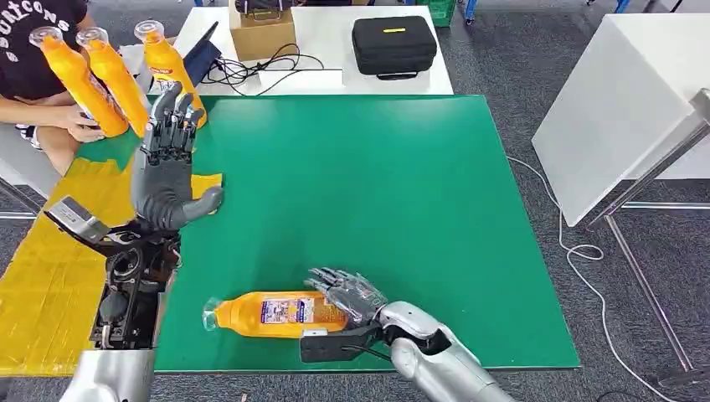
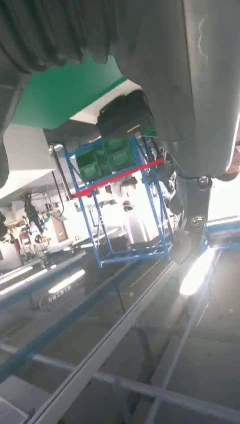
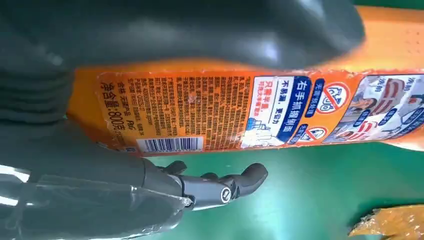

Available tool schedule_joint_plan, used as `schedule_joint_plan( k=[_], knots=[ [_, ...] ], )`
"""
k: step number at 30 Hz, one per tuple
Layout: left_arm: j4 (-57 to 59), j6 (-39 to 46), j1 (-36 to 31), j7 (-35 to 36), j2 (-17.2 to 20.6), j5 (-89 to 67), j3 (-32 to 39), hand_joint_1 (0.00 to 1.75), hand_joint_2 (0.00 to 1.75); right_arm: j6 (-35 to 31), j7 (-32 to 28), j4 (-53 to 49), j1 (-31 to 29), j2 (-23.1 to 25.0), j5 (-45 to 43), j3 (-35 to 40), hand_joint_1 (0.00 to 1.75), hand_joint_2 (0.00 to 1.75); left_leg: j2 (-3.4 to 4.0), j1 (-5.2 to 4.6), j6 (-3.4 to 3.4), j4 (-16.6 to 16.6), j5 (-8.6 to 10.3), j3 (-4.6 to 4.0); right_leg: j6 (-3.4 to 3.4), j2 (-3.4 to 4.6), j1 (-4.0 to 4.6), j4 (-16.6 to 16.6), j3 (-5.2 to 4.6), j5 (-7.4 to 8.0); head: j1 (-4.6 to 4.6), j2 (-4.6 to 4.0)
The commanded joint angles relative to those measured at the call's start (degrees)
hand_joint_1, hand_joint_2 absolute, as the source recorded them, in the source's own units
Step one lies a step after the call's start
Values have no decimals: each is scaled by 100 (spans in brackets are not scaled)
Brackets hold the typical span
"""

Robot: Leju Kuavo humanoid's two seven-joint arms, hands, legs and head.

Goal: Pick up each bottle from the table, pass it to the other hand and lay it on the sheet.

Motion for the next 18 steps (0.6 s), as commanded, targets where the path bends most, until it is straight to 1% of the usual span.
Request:
schedule_joint_plan(
  k=[1,2,3,4,5,6,7,8,9,10,11,12,14,15,16,18],
  knots=[
    [122,-12,-238,57,-80,46,-67,0,175,-46,-9,1136,-415,376,14,-14,26,175,-3,2,-5,-2,-11,27,3,-11,3,-5,31,-11,-2,0],
    [121,-8,-233,54,-81,59,-60,0,175,-63,-2,1261,-454,449,33,7,98,175,0,1,-4,-3,-7,19,2,-6,2,-4,21,-7,0,0],
    [121,-8,-233,54,-81,59,-60,0,175,-63,-2,1261,-454,449,33,7,141,175,2,2,-5,-3,-12,31,3,-7,3,-6,34,-11,0,0],
    [121,-8,-233,54,-81,59,-60,0,175,-63,-2,1261,-454,449,33,7,141,175,0,0,-3,-3,-5,15,2,-5,0,-3,16,-5,0,0],
    [121,-8,-233,54,-81,59,-60,0,175,-63,-2,1261,-454,449,33,7,141,175,1,3,-5,-2,-9,24,2,-6,3,-4,26,-9,0,0],
    [121,-8,-233,54,-81,59,-60,0,175,-63,-2,1261,-454,449,33,7,141,175,-2,1,-4,-3,-4,14,1,-8,1,-3,16,-5,0,0],
    [121,-8,-233,54,-81,59,-60,0,175,-63,-2,1261,-454,449,33,7,141,175,-6,3,-5,-4,-8,28,2,-15,3,-5,32,-10,-2,0],
    [121,-8,-233,54,-81,59,-60,0,175,-63,-2,1261,-454,449,33,7,141,175,-5,3,-4,-3,-4,17,1,-13,3,-5,20,-6,0,0],
    [121,-8,-233,54,-81,59,-60,0,175,-63,-2,1261,-454,449,33,7,141,175,-3,3,-6,-3,-9,29,2,-16,3,-6,33,-11,0,0],
    [121,-8,-233,54,-81,59,-60,0,175,-63,-2,1261,-454,449,33,7,141,175,-3,2,-4,-2,-4,16,2,-13,2,-4,19,-6,0,0],
    [121,-8,-233,54,-81,59,-60,0,175,-63,-2,1261,-454,449,33,7,141,175,-4,4,-6,-3,-9,30,2,-16,4,-7,35,-10,0,0],
    [121,-8,-233,54,-81,59,-60,0,175,-63,-2,1261,-454,449,33,7,141,175,-2,1,-4,-2,-4,17,2,-12,1,-4,19,-6,0,0],
    [121,-8,-233,54,-81,59,-60,0,175,-63,-2,1261,-454,449,33,7,141,175,1,3,-6,-4,-8,29,2,-14,3,-7,31,-9,0,0],
    [121,-8,-233,54,-81,59,-60,0,175,-63,-2,1261,-454,449,33,7,141,175,1,2,-4,-2,-3,17,2,-12,2,-4,19,-5,0,0],
    [121,-8,-233,54,-81,59,-60,0,175,-63,-2,1261,-454,449,33,7,141,175,-3,2,-5,-4,-7,30,3,-18,2,-6,33,-10,0,0],
    [121,-8,-233,54,-81,59,-60,0,175,-63,-2,1261,-454,449,33,7,141,175,-1,2,-3,-3,-2,18,1,-12,2,-5,20,-4,0,0]
  ],
)
